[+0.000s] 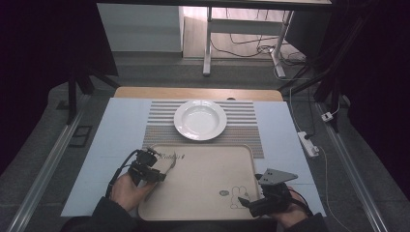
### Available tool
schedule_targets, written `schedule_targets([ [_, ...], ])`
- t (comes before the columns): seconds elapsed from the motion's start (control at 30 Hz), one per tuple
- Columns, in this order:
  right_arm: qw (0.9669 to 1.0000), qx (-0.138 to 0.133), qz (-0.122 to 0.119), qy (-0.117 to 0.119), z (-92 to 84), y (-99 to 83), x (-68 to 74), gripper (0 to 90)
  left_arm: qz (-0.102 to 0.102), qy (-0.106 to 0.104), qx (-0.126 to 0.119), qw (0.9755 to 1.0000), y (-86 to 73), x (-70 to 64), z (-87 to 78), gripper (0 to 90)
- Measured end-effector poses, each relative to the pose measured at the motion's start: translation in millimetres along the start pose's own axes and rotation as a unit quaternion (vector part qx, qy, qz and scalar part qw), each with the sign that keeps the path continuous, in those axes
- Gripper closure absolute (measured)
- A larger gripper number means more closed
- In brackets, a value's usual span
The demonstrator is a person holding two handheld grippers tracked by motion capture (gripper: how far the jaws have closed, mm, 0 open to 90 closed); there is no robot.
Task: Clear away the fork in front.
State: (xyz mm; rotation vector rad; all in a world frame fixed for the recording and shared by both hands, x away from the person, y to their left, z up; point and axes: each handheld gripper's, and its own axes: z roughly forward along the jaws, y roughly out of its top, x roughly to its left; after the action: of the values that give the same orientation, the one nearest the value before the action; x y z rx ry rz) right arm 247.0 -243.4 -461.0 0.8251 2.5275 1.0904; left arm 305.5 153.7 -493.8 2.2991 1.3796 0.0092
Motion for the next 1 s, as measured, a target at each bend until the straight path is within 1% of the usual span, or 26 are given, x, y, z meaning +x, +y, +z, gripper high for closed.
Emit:
schedule_targets([
  [0.07, 1.0, 0.0, -0.002, -0.003, -1.2, -0.1, -0.8, 4.8, 0.004, 0.002, -0.009, 0.9999, 5.8, 3.7, 0.0, 66.3],
  [0.13, 1.0, -0.002, -0.001, -0.006, -2.7, -0.3, -1.9, 4.8, 0.011, 0.004, -0.015, 0.9998, 14.2, 7.4, 2.7, 72.9],
  [0.2, 0.9999, -0.004, -0.001, -0.009, -4.7, -0.9, -2.7, 4.8, 0.023, 0.007, -0.012, 0.9996, 21.3, 8.8, 6.7, 81.3],
  [0.33, 0.9999, -0.006, 0.001, -0.014, -7.7, -2.6, -4.5, 4.8, 0.029, 0.005, -0.013, 0.9995, 31.5, 9.2, 16.4, 88.3],
  [0.4, 0.9998, -0.006, 0.003, -0.016, -8.5, -3.4, -5.1, 4.8, 0.036, 0.007, -0.012, 0.9993, 36.5, 6.7, 21.6, 88.9],
  [0.43, 0.9998, -0.006, 0.003, -0.017, -8.7, -3.7, -5.3, 4.8, 0.039, 0.002, -0.015, 0.9991, 38.9, 5.5, 23.9, 89.0],
  [0.57, 0.9998, -0.004, 0.002, -0.018, -9.6, -4.5, -5.2, 4.8, 0.048, -0.005, -0.019, 0.9986, 46.3, -2.6, 30.6, 89.2],
  [0.67, 0.9998, -0.005, 0.003, -0.018, -10.1, -5.2, -5.6, 4.8, 0.058, -0.01, -0.021, 0.998, 48.9, -10.6, 33.8, 89.1],
  [0.8, 0.9998, -0.006, 0.004, -0.019, -10.8, -5.5, -6.2, 4.8, 0.069, -0.024, -0.019, 0.9972, 50.2, -18.1, 38.4, 89.2],
  [0.87, 0.9998, -0.005, 0.003, -0.02, -10.9, -5.6, -6.1, 4.8, 0.075, -0.037, -0.024, 0.9962, 50.6, -20.7, 39.7, 89.2],
  [0.93, 0.9998, -0.005, 0.002, -0.021, -10.7, -5.5, -6.0, 4.8, 0.091, -0.059, -0.027, 0.9937, 51.4, -24.3, 41.5, 89.1],
  [0.97, 0.9998, -0.006, 0.001, -0.021, -10.6, -5.5, -6.0, 4.8, 0.099, -0.064, -0.026, 0.9927, 51.8, -26.4, 43.1, 89.1],
  [1.0, 0.9998, -0.006, 0.001, -0.021, -10.5, -5.6, -5.9, 4.9, 0.102, -0.063, -0.024, 0.9925, 52.1, -28.4, 45.3, 89.1],
])
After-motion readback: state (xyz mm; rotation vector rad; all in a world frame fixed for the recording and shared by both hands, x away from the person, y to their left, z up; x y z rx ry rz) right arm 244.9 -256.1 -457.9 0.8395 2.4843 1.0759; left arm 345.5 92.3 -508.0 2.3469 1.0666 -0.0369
